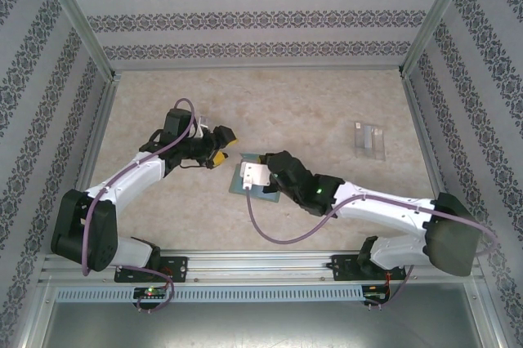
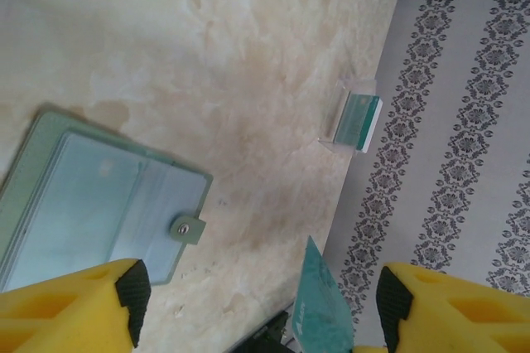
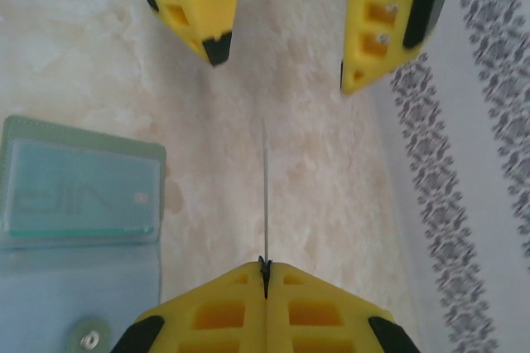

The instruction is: Put the credit cards into the card holder

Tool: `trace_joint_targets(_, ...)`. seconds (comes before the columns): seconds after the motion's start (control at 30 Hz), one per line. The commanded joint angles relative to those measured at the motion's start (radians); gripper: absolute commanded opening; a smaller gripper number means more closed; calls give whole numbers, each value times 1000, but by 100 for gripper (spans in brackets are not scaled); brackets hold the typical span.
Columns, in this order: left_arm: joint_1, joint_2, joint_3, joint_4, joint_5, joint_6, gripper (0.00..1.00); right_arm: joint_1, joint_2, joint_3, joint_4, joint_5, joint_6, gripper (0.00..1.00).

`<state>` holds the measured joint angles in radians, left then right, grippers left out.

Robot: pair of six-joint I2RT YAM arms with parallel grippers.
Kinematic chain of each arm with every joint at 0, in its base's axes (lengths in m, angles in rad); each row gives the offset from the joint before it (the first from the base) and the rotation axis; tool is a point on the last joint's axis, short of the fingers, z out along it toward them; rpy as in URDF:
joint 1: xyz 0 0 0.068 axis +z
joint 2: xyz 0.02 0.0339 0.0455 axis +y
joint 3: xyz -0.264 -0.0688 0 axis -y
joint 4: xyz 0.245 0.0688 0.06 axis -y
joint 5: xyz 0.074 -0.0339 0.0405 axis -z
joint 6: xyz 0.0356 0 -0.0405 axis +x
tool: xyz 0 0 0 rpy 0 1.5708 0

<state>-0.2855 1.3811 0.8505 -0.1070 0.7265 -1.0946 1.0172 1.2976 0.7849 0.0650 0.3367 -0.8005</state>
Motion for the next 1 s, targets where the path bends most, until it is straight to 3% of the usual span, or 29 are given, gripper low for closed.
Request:
trace_joint_targets(0.0, 9, -13, -3, -31, 38, -33, 72, 27, 51, 14, 130, 74, -84, 0)
trace_joint_targets(0.17, 8, -31, -28, 7, 93, -82, 70, 51, 141, 75, 166, 118, -63, 0)
trace_joint_targets(0.33, 2, -67, -40, -9, 104, -97, 59, 81, 139, 75, 245, 117, -29, 0)
trace_joint_targets(0.4, 2, -83, -50, -13, 96, -87, 49, 84, 131, 67, 263, 100, -10, 0)
trace_joint_targets(0.5, 3, -105, -58, -13, 84, -101, 25, 89, 134, 74, 260, 93, 16, 0)
trace_joint_targets(0.63, 3, -130, -46, -29, 80, -90, 9, 98, 144, 66, 275, 84, 46, 0)
trace_joint_targets(0.7, 3, -131, -32, -53, 82, -80, 7, 102, 152, 67, 271, 81, 76, 1)
trace_joint_targets(0.8, 2, -136, -24, -59, 96, -78, 0, 116, 147, 64, 248, 85, 119, 23)
trace_joint_targets(0.97, 2, -141, -5, -93, 62, -18, 0, 116, 30, -41, 269, 4, 286, 55)
